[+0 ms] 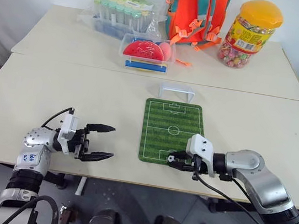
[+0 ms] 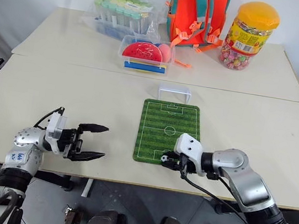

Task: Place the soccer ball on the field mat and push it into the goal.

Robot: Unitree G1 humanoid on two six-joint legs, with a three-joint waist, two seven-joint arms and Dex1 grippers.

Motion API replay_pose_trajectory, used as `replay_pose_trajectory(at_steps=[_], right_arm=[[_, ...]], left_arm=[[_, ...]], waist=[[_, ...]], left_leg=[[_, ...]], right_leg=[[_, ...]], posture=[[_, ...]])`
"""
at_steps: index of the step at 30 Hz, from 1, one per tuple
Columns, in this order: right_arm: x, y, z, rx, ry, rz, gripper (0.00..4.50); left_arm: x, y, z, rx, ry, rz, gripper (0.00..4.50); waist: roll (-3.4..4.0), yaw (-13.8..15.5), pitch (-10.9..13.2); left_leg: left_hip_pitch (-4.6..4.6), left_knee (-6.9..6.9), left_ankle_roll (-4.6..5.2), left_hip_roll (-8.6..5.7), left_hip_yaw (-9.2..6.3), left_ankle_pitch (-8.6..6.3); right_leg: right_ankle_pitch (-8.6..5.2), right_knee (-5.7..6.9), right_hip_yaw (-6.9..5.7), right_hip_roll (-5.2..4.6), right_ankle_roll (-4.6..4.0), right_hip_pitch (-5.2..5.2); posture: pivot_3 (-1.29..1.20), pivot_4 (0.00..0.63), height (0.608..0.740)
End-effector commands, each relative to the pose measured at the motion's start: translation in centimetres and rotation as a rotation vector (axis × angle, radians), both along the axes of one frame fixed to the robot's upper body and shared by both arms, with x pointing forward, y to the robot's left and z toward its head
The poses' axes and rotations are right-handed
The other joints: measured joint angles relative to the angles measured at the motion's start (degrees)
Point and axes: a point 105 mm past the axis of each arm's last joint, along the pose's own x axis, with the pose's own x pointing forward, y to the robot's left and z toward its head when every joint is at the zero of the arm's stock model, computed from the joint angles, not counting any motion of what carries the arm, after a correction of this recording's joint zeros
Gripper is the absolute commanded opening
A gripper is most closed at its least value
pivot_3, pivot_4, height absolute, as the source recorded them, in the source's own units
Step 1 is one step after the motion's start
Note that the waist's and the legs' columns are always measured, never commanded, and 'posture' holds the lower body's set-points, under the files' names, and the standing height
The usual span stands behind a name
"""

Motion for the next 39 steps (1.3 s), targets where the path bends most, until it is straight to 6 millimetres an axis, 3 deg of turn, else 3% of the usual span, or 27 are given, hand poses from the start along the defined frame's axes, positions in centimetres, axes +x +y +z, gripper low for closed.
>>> replay_pose_trajectory(at_steps=[1, 19, 25, 39], right_arm=[[0.2, 0.4, 0.6, 0.007, -0.030, 0.025, 0.84], [0.8, -0.2, -0.2, -0.004, -0.013, 0.022, 0.84], [0.7, -0.2, -0.1, 0.000, -0.014, 0.025, 2.81], [0.7, 0.3, 1.0, 0.013, -0.046, 0.042, 2.81]], left_arm=[[-0.3, 0.1, 0.8, -0.018, -0.038, -0.004, 4.50], [-0.2, -0.3, 1.1, -0.022, -0.041, 0.010, 4.50], [0.0, -0.5, 1.2, -0.022, -0.041, 0.009, 4.50], [0.3, -0.9, 1.2, -0.031, -0.041, -0.002, 4.50]], waist=[[0.00, 0.0, 0.0], [0.00, 0.0, 0.0], [0.00, 0.0, 0.0], [0.00, 0.0, 0.0]], left_leg=[[0.00, 0.00, 0.00, 0.00, 0.00, 0.00], [0.01, 0.00, 0.00, 0.00, 0.00, 0.00], [0.00, 0.00, 0.00, 0.01, 0.00, 0.00], [0.01, 0.00, 0.00, 0.01, 0.00, 0.00]], right_leg=[[0.00, 0.00, 0.00, 0.00, 0.00, 0.00], [0.00, 0.00, 0.00, 0.00, 0.00, 0.00], [0.00, 0.00, 0.00, 0.00, 0.00, 0.00], [0.00, 0.00, 0.00, 0.00, 0.00, 0.00]], posture=[[0.00, 0.150, 0.740], [0.00, 0.150, 0.740], [0.00, 0.150, 0.740], [0.00, 0.150, 0.740]])
